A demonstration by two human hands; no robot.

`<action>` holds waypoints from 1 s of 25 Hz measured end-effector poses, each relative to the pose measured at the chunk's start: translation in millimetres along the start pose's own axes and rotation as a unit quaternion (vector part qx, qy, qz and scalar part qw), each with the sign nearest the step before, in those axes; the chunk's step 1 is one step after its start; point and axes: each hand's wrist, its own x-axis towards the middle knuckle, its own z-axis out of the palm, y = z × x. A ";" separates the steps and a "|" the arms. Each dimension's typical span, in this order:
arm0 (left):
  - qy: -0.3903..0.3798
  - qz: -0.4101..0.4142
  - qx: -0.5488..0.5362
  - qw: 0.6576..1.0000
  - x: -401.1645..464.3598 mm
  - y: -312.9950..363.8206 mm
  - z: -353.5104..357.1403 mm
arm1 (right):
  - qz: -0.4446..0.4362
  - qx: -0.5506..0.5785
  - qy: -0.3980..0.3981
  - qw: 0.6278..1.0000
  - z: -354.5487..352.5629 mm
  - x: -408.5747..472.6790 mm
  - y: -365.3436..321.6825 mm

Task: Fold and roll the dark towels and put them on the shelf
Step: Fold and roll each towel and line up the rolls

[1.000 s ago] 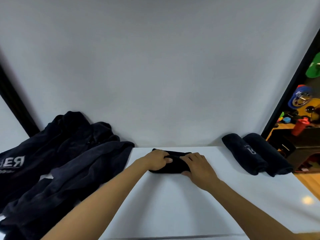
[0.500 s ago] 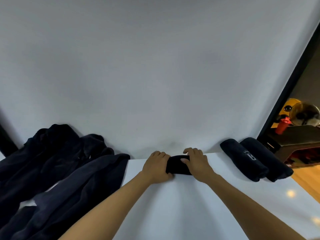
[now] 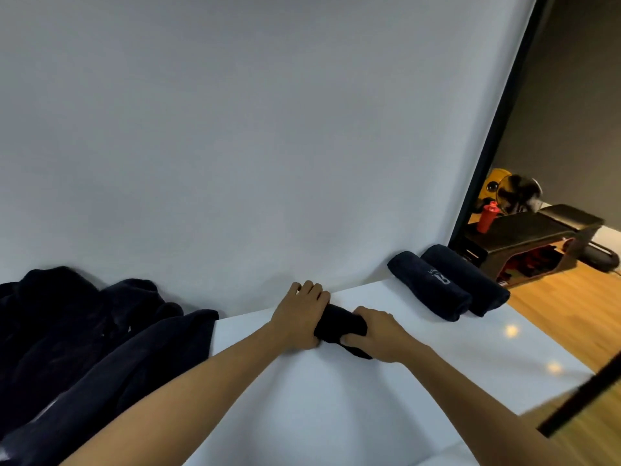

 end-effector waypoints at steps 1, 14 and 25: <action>0.010 0.014 0.007 1.000 3.8 10.2 0.7 | 0.022 0.045 -0.022 0.999 -3.5 -8.3 7.3; 0.003 0.101 -0.023 0.995 76.2 65.4 -7.1 | 0.050 -0.245 0.184 0.951 11.5 -51.2 32.1; 0.076 -0.040 -0.119 0.989 96.3 95.3 -20.6 | 0.017 -0.202 0.178 0.963 -51.1 -15.9 76.4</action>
